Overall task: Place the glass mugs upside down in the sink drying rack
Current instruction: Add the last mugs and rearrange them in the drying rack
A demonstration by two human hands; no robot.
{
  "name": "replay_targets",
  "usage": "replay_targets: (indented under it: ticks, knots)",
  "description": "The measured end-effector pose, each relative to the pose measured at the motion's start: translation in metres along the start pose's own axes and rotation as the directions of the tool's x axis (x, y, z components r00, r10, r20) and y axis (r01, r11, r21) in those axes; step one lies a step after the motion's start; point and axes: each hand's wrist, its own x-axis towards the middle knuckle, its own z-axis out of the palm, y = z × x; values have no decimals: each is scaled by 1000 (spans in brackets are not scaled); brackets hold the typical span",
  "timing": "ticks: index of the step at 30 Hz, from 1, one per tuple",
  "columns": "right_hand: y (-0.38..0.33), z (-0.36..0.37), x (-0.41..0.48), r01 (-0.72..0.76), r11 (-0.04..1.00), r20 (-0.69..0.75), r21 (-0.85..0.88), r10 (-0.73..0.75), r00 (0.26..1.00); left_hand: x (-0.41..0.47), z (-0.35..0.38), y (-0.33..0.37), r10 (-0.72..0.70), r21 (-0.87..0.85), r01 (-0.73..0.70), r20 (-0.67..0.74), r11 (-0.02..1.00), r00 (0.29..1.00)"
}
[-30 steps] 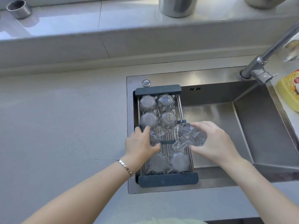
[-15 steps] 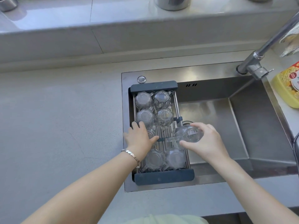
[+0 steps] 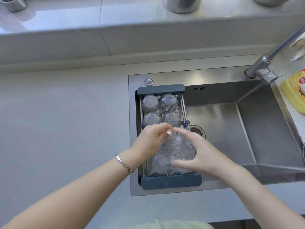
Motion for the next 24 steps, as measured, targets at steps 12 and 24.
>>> replay_targets:
  ticks: [12, 24]
  knots:
    - [28, 12, 16, -210, 978, -427, 11, 194, 883, 24, 9, -24, -197, 417, 114, 164, 902, 967]
    - [38, 64, 79, -471, 881, -375, 51, 454, 808, 10, 27, -60, -164, 656, -46, 255, 753, 953]
